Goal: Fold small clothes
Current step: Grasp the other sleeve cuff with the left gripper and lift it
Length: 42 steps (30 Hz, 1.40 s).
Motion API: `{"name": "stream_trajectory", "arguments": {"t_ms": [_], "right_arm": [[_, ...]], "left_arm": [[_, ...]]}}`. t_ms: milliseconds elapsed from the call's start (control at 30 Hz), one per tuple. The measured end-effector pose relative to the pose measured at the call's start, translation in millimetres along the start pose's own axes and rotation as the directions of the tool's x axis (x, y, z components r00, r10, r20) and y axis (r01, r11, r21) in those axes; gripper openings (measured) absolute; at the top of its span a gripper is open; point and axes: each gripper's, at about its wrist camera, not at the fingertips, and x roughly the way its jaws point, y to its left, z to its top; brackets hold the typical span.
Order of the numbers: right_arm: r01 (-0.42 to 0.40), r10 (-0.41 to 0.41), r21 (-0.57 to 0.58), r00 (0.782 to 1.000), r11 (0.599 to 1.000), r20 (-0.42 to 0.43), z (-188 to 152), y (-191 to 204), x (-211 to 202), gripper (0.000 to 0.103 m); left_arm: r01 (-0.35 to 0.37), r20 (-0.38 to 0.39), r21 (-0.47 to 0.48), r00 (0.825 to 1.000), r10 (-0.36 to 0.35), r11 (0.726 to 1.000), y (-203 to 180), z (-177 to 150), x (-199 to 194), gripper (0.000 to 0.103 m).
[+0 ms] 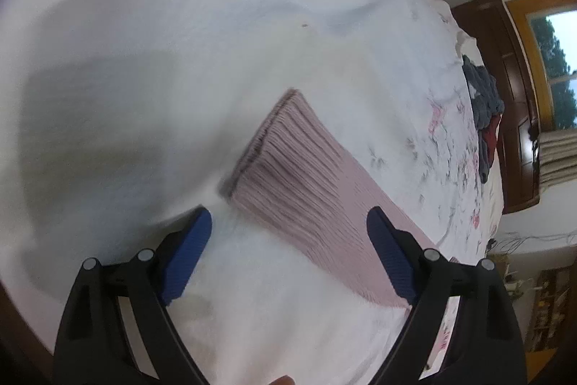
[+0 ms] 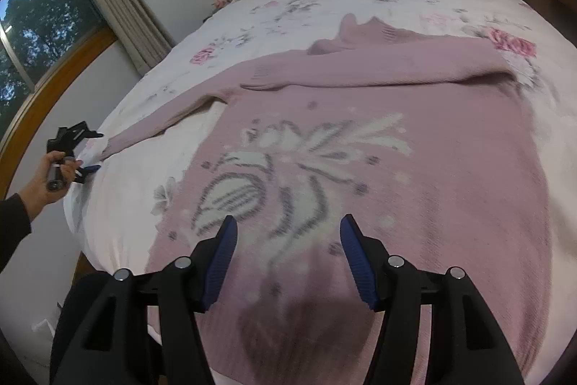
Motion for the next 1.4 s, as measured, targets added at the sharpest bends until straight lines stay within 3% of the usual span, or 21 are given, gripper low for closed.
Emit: {"name": "stream_trajectory", "arguments": {"t_ms": [100, 133, 167, 233, 333, 433, 533, 733, 767, 900, 1100, 1133, 1200, 1233, 1300, 1400], "right_arm": [[-0.009, 0.008, -0.027, 1.0, 1.0, -0.003, 8, 12, 8, 0.06], [-0.011, 0.011, -0.034, 1.0, 0.999, -0.004, 10, 15, 10, 0.06], [-0.014, 0.014, -0.042, 1.0, 0.999, -0.006, 12, 17, 14, 0.06], [-0.018, 0.018, -0.049, 1.0, 0.999, -0.01, 16, 20, 20, 0.061], [-0.026, 0.026, -0.062, 1.0, 0.998, -0.007, 25, 23, 23, 0.061], [-0.031, 0.033, -0.08, 0.999, 0.996, 0.015, 38, 24, 22, 0.062], [-0.027, 0.028, -0.085, 1.0, 0.996, 0.011, 54, 21, 28, 0.063], [-0.051, 0.05, 0.013, 0.999, 0.999, 0.012, 98, -4, 29, 0.064], [-0.055, 0.054, 0.034, 0.998, 0.998, 0.011, 104, -11, 28, 0.066], [-0.055, 0.056, 0.09, 0.998, 0.994, -0.011, 118, -34, 27, 0.067], [-0.033, 0.041, 0.133, 0.998, 0.991, -0.057, 128, -66, 36, 0.067], [-0.03, 0.039, 0.136, 0.997, 0.99, -0.066, 131, -70, 40, 0.067], [-0.038, 0.051, 0.148, 0.995, 0.988, -0.085, 139, -76, 51, 0.068], [-0.051, 0.067, 0.159, 0.993, 0.986, -0.095, 144, -78, 57, 0.068], [-0.103, 0.128, 0.205, 0.985, 0.973, -0.112, 158, -83, 72, 0.07], [-0.201, 0.25, 0.308, 0.96, 0.93, -0.129, 183, -90, 106, 0.07]], "left_arm": [[-0.001, 0.019, 0.006, 1.0, 0.001, 1.0, -4, 1, 6, 0.085], [-0.013, 0.028, 0.022, 1.0, 0.012, 1.0, -8, 1, 8, 0.071], [-0.026, 0.03, 0.034, 0.999, 0.025, 0.999, -13, 2, 13, 0.043], [-0.037, 0.017, 0.038, 0.999, 0.036, 0.999, -17, 7, 18, 0.011], [-0.024, 0.034, 0.055, 0.999, 0.023, 0.998, -25, 7, 12, 0.011], [0.029, 0.056, 0.129, 0.998, -0.036, 0.991, -61, -4, -5, 0.01], [0.107, 0.048, 0.234, 0.992, -0.121, 0.966, -122, -26, -15, 0.01], [0.204, -0.007, 0.49, 0.973, -0.23, 0.848, -257, -101, -1, 0.01], [0.22, -0.024, 0.529, 0.969, -0.245, 0.82, -279, -121, 8, 0.01], [0.301, -0.13, 0.585, 0.951, -0.28, 0.753, -324, -191, 61, 0.01], [0.362, -0.288, 0.622, 0.93, -0.228, 0.694, -343, -278, 152, 0.013], [0.362, -0.303, 0.636, 0.929, -0.211, 0.681, -346, -286, 165, 0.022], [0.322, -0.283, 0.701, 0.945, -0.166, 0.636, -340, -308, 179, 0.044], [0.301, -0.26, 0.718, 0.952, -0.16, 0.628, -334, -314, 177, 0.064], [0.309, -0.23, 0.703, 0.951, -0.207, 0.64, -319, -315, 165, 0.075], [0.438, -0.232, 0.558, 0.898, -0.374, 0.705, -270, -296, 137, 0.083]]}}
